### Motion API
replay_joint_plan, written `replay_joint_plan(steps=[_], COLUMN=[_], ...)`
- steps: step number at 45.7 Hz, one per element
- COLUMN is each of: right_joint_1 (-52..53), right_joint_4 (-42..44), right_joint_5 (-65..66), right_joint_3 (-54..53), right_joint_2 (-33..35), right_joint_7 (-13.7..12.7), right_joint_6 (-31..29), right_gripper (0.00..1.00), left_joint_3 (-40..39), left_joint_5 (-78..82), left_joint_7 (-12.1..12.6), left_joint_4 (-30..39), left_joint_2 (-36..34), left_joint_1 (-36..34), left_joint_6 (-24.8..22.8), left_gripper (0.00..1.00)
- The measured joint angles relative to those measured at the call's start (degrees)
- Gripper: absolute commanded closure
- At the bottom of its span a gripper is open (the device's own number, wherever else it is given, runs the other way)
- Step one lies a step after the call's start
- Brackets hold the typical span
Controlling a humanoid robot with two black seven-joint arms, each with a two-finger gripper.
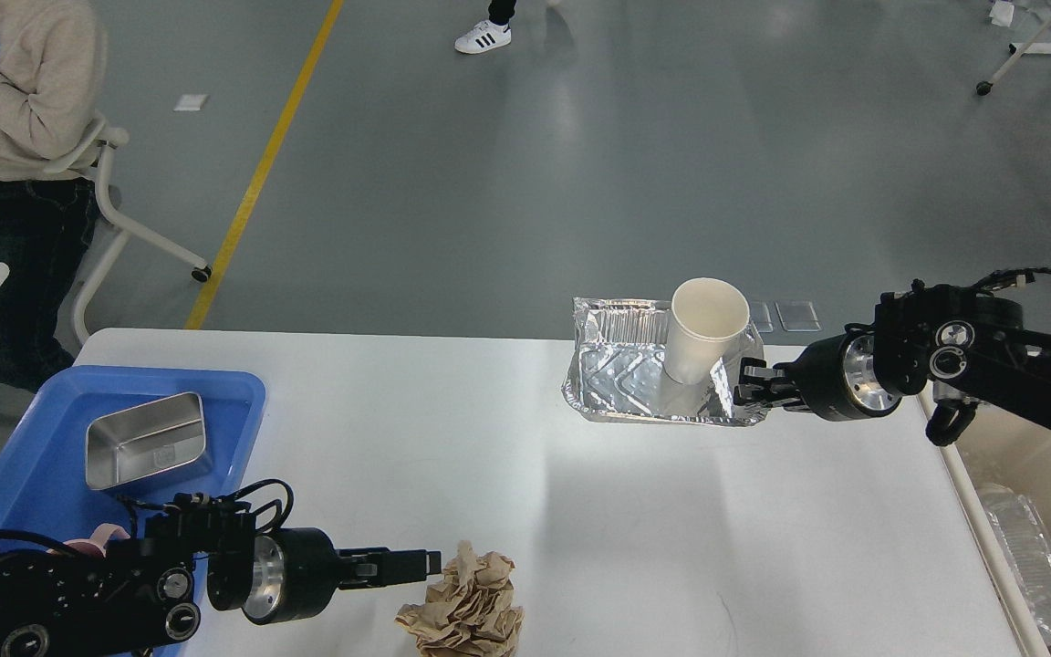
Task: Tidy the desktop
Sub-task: 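Move the left gripper down to the crumpled brown paper and grasp it, then lift the brown paper with the left gripper and carry it over the foil tray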
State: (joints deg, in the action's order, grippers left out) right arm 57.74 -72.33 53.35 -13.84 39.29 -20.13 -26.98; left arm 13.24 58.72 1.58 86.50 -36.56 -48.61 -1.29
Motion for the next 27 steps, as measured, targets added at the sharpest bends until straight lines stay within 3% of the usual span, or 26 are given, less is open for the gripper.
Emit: replay_joint_plan(steps=[7,14,17,22,27], right_joint_1=[0.0,0.0,0.0,0.0,0.0], right_joint_4=[0.0,0.0,0.0,0.0,0.0], right_joint_5=[0.0,0.0,0.0,0.0,0.0], right_joint_3=[0.0,0.0,0.0,0.0,0.0], right_joint_2=[0.1,0.1,0.1,0.4,0.5], right_joint_7=[0.0,0.0,0.0,0.0,0.0], right_joint_6=[0.0,0.0,0.0,0.0,0.0], right_gripper=[1.0,1.0,1.0,1.0,1.0], left_joint_3=[1.8,3.0,3.6,5.1,6.4], left_joint_5=[1.9,5.3,6.9,8.1,8.3], left_joint_7=[-2.1,-3.5,-3.9,-4.1,-4.2], left_joint_4=[-0.7,-2.0,-2.1,-2.2,-2.3], left_joint_2=[1.9,3.6,4.2,4.6,4.6], left_joint_1=[-0.1,-0.1,-0.3,-1.1,-1.5], left_joint_6=[0.2,0.4,0.4,0.4,0.3], left_gripper=[0.12,0.45,0.51,0.76,0.93])
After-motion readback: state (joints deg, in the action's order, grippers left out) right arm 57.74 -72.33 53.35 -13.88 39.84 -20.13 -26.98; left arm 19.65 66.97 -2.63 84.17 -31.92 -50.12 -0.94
